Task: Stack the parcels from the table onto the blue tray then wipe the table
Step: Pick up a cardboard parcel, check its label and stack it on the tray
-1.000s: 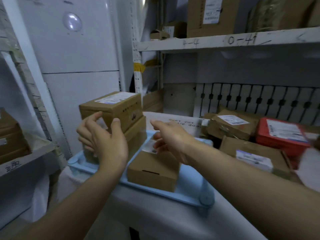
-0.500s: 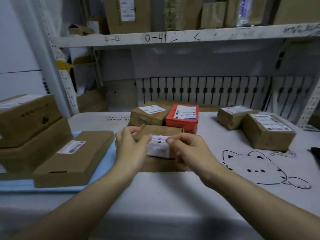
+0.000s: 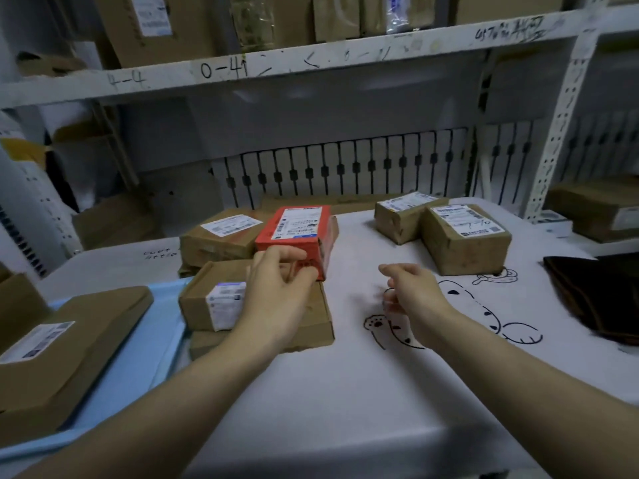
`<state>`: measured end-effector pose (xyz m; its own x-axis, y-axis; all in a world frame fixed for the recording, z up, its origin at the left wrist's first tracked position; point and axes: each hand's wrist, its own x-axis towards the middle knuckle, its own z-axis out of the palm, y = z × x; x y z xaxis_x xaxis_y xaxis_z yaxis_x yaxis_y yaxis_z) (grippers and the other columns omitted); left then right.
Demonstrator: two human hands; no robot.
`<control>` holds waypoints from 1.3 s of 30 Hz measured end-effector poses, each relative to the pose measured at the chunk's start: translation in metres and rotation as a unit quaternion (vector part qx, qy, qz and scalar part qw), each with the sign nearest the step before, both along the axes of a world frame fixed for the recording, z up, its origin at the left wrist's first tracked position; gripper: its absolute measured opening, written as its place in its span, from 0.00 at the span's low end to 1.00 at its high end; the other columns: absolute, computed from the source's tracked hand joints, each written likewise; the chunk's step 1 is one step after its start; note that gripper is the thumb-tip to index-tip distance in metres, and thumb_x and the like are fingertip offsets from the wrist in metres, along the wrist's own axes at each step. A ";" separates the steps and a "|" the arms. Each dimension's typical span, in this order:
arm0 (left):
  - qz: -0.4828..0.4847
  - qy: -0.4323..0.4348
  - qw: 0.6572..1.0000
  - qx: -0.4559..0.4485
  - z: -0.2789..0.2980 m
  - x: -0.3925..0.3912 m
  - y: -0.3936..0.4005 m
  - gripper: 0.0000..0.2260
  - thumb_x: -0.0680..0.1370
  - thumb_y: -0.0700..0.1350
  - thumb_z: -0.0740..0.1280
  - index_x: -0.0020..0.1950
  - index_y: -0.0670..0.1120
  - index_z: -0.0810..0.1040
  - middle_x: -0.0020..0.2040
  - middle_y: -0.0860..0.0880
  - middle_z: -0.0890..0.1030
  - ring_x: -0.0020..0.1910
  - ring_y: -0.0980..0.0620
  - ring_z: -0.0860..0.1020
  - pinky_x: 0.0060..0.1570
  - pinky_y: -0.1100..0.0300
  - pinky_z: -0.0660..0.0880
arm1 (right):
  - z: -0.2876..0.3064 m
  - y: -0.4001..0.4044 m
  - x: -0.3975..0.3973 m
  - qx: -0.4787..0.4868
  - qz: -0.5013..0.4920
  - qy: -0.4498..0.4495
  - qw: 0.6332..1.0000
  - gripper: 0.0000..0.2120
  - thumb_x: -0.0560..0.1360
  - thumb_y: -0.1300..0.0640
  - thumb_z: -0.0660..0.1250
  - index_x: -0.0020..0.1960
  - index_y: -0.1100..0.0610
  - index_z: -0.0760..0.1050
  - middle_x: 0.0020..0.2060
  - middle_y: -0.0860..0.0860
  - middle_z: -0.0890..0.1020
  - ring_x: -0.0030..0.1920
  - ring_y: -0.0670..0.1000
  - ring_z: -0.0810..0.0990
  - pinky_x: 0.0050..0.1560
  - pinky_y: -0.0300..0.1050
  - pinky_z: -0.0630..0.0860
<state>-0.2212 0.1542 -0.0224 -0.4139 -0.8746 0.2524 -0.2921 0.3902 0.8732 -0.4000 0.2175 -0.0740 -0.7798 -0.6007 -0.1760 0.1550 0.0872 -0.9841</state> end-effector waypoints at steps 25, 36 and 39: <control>-0.187 0.003 0.920 0.344 -0.041 -0.213 0.018 0.25 0.82 0.58 0.56 0.76 0.48 0.65 0.75 0.48 0.68 0.75 0.49 0.64 0.76 0.50 0.55 | 0.004 0.026 -0.171 0.053 -0.181 0.023 0.982 0.33 0.73 0.50 0.71 0.70 0.62 0.62 0.56 0.56 0.73 0.53 0.56 0.71 0.50 0.49 0.69; -0.121 -0.015 0.943 0.308 -0.035 -0.170 0.022 0.23 0.81 0.64 0.54 0.49 0.50 0.81 0.46 0.49 0.83 0.47 0.49 0.80 0.56 0.61 0.74 | 0.008 0.039 -0.114 0.096 -0.060 0.035 0.993 0.19 0.74 0.51 0.66 0.59 0.62 0.73 0.48 0.54 0.76 0.48 0.55 0.73 0.43 0.46 0.67; -0.094 -0.025 0.949 0.300 -0.040 -0.144 0.019 0.25 0.80 0.66 0.52 0.42 0.51 0.80 0.41 0.51 0.82 0.45 0.52 0.80 0.57 0.58 0.75 | 0.009 0.048 -0.096 0.114 0.004 0.030 0.993 0.18 0.72 0.52 0.66 0.57 0.61 0.75 0.51 0.56 0.80 0.48 0.54 0.76 0.38 0.44 0.66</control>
